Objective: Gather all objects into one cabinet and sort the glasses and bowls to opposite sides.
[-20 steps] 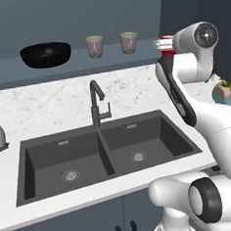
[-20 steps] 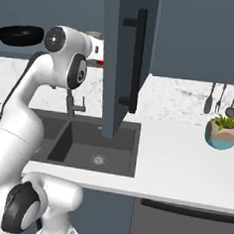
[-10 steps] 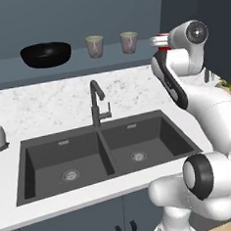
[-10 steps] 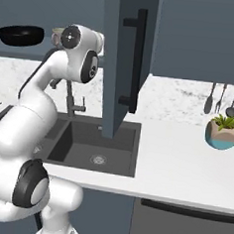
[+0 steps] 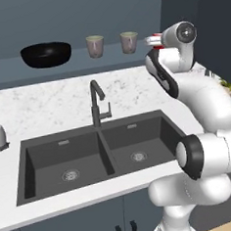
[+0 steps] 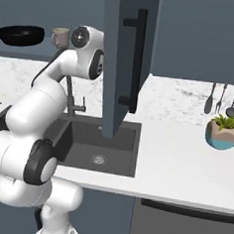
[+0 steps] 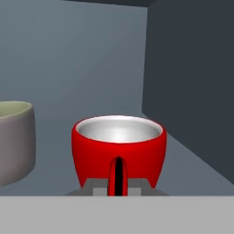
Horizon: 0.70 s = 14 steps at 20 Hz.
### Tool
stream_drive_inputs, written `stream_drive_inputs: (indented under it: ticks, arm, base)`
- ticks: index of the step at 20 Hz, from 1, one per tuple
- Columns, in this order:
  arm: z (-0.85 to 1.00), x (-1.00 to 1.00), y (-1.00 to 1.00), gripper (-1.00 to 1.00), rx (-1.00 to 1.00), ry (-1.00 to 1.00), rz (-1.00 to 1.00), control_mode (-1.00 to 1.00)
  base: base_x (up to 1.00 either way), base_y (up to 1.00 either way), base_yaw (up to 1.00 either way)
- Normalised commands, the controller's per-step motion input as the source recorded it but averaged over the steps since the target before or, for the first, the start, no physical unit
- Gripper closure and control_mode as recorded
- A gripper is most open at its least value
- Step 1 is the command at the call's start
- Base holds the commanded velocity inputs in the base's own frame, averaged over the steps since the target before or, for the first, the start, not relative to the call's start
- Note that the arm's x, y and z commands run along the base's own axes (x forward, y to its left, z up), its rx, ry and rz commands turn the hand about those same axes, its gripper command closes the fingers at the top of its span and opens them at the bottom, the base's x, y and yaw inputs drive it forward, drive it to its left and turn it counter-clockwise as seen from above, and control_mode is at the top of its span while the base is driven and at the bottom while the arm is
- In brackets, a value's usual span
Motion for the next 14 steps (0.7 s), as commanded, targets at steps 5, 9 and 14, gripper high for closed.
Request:
stream_drive_inputs:
  ticks: [5,9,14]
  arm:
    - [-0.1,0.47,0.0,1.0,0.0,0.0,0.0,-1.0]
    - [-0.08,0.46,0.0,1.0,0.0,0.0,0.0,-1.0]
    - [-0.02,0.34,-0.09,1.0,0.0,0.0,0.0,-1.0]
  base:
    - [0.0,0.0,0.0]
    - [0.0,0.0,0.0]
    - [0.0,0.0,0.0]
